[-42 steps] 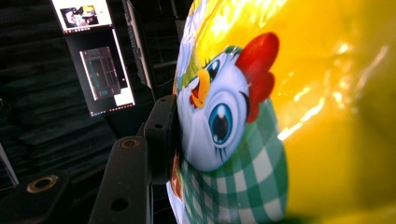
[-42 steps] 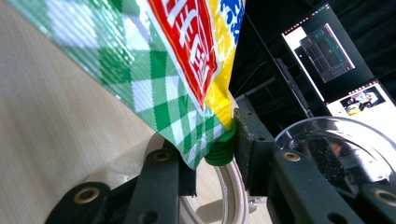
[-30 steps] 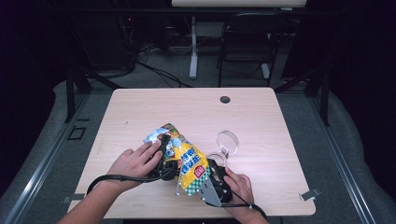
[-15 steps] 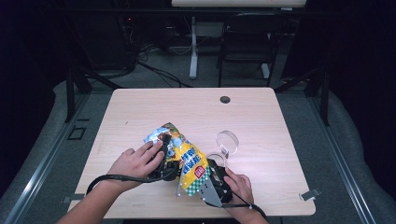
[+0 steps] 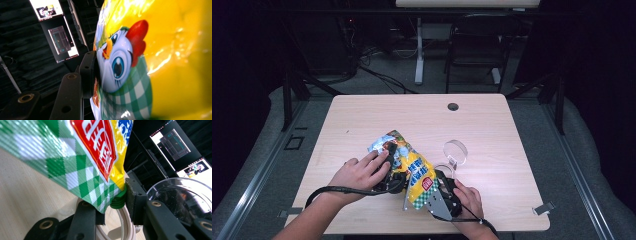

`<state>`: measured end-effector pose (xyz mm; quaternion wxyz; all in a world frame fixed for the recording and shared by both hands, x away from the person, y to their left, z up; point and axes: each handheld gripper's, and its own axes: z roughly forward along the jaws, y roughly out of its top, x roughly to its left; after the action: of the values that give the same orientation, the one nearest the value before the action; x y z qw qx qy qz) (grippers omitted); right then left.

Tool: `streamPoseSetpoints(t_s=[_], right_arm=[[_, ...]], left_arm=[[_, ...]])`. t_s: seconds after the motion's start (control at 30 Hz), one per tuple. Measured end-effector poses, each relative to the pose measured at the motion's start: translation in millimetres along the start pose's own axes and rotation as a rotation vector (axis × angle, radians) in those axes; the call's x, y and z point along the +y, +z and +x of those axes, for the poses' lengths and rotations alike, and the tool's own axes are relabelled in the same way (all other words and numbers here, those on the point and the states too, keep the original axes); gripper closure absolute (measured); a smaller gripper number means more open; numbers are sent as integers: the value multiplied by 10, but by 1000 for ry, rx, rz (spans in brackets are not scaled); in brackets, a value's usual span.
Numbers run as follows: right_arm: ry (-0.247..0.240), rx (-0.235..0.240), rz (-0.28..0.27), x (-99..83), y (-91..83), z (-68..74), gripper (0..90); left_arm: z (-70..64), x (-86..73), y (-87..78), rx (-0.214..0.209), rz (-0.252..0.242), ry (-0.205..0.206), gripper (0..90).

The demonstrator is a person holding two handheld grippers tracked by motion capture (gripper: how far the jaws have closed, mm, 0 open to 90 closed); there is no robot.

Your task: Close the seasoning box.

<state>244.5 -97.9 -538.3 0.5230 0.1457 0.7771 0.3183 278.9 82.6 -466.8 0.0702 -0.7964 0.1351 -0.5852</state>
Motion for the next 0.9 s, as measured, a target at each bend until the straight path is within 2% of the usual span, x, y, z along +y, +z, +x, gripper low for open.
streamPoseSetpoints(t_s=[0.33,0.4,0.47,0.67,0.77,0.8,0.9], right_arm=[[23,12,-4,-9,7,4,710],[25,11,-3,-10,8,5,710],[24,11,-2,-12,8,4,710],[26,11,-1,-18,11,0,710],[21,8,5,-18,6,-5,710],[27,9,1,-20,10,-4,710],[33,13,4,-21,9,-11,710]], left_arm=[[19,11,2,-8,6,22,590],[16,13,4,3,5,24,590],[32,23,-1,12,8,46,590],[50,39,-1,8,12,60,590],[54,43,0,14,13,64,590],[48,40,1,2,19,52,590],[57,46,-1,1,21,57,591]])
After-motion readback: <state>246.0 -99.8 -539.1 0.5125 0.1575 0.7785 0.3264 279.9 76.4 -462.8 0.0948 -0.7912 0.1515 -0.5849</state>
